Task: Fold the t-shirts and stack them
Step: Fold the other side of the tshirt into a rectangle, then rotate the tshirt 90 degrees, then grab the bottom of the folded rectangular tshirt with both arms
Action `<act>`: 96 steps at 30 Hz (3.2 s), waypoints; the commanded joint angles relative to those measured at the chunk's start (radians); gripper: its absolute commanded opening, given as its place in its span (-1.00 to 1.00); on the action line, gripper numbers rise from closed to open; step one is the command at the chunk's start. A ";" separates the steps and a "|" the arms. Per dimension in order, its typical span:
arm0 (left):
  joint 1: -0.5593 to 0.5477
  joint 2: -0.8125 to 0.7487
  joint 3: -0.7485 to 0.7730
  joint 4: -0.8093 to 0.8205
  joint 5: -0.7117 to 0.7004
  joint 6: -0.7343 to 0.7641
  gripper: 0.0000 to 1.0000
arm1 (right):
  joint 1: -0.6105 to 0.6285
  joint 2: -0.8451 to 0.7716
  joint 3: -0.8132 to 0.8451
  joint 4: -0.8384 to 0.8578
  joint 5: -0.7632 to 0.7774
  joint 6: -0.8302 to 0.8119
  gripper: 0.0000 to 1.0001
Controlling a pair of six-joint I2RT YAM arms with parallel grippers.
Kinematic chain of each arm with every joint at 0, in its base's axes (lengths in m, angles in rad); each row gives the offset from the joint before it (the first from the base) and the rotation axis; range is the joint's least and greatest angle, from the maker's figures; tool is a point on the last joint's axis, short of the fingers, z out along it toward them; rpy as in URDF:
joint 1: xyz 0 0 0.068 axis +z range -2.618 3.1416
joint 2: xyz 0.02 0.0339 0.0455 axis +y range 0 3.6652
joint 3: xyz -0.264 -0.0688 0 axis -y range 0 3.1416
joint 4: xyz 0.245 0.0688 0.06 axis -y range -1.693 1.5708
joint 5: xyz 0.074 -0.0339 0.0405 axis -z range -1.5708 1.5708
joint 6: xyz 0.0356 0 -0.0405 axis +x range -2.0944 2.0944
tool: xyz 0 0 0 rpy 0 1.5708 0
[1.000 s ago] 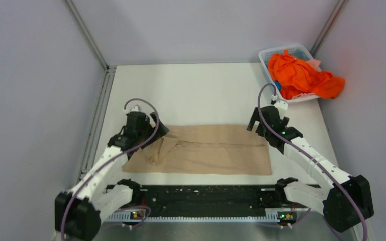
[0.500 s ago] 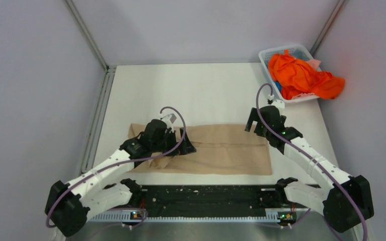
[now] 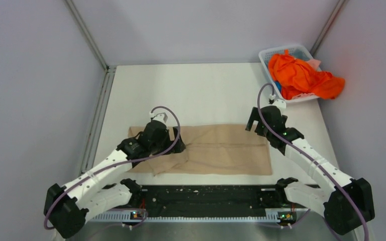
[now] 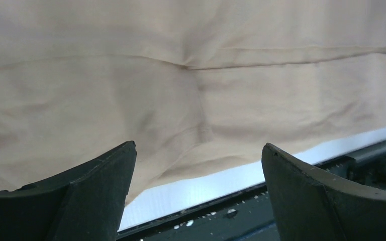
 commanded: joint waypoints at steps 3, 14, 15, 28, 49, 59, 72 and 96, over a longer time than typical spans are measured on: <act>0.014 0.131 0.001 0.020 -0.212 -0.145 0.98 | 0.006 0.002 -0.009 0.079 -0.095 -0.006 0.97; 0.327 0.712 0.069 0.559 0.074 -0.282 0.98 | 0.039 0.425 0.081 0.267 -0.357 -0.040 0.95; 0.338 0.788 0.153 0.511 0.095 -0.269 0.96 | 0.050 0.459 0.085 0.267 -0.356 -0.042 0.94; 0.296 1.734 1.452 0.560 0.405 -0.435 0.98 | 0.448 0.399 -0.027 0.256 -0.449 0.063 0.92; 0.254 1.342 1.413 0.419 0.317 -0.134 0.98 | 0.491 0.027 0.012 0.179 -0.229 -0.009 0.98; 0.157 0.494 0.411 0.298 0.032 0.061 0.98 | 0.487 -0.126 -0.100 -0.052 -0.186 0.078 0.95; -0.050 0.026 -0.328 0.314 0.126 -0.190 0.92 | 0.489 -0.135 -0.254 -0.110 -0.459 0.155 0.75; -0.092 0.182 -0.158 0.415 0.186 -0.088 -1.00 | 0.489 -0.031 -0.146 0.083 -0.255 0.103 -0.80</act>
